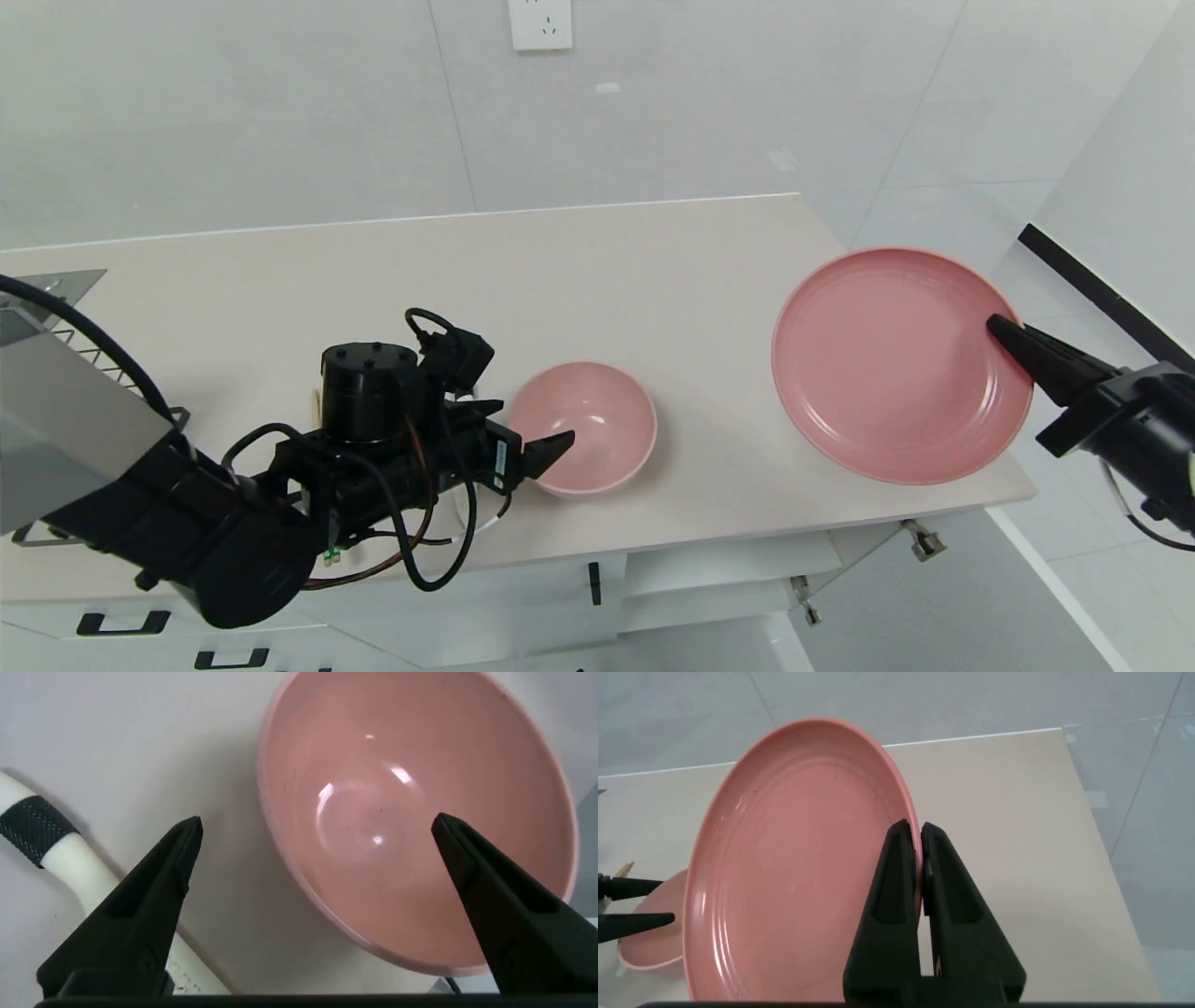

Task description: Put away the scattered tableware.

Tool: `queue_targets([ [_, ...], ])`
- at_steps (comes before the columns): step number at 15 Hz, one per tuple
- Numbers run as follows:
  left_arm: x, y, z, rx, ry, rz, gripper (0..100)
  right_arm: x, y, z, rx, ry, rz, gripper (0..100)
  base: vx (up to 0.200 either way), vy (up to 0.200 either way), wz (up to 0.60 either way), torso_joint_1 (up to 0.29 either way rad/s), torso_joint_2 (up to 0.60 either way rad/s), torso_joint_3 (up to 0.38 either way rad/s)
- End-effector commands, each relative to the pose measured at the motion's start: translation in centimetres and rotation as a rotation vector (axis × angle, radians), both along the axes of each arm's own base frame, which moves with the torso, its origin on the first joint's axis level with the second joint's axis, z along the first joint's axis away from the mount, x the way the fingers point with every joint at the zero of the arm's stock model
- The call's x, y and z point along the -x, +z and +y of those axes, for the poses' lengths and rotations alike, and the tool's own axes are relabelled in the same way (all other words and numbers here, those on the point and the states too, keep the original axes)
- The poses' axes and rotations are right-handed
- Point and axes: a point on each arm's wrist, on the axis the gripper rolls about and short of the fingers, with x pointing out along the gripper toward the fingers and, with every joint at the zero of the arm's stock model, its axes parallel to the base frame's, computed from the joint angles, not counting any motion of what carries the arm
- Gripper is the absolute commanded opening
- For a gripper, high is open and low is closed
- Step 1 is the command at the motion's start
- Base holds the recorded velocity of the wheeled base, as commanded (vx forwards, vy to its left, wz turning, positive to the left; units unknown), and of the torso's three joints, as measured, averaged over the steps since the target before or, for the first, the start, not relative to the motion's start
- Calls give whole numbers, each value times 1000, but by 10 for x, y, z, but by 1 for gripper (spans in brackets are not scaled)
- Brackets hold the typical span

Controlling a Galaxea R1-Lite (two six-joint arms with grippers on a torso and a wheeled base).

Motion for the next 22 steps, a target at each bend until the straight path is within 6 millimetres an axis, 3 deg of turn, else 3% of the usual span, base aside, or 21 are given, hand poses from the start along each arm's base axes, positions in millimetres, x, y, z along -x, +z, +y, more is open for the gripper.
queue_targets([
  [1,-2,-10,-5,-13,-10,22,100,-1,-1,0,1,0,3,0,0,0,0,0,0,0],
  [2,-3,-11,-7,-9,-11,15,100,0,-1,0,1,0,3,0,0,0,0,0,0,0],
  [3,-6,-16,-9,-6,-6,3,0,0,-1,0,1,0,3,0,0,0,0,0,0,0],
  [8,-4,-13,-9,6,1,-24,0,-1,-1,0,-1,1,4,0,0,0,0,0,0,0],
  [14,20,40,9,92,14,-187,0,-1,-1,0,0,1,7,0,0,0,0,0,0,0],
  [19,28,55,12,157,8,-352,0,-1,-1,0,1,0,5,0,0,0,0,0,0,0],
  [22,50,59,25,131,4,-434,0,0,-1,0,1,0,6,0,0,0,0,0,0,0],
])
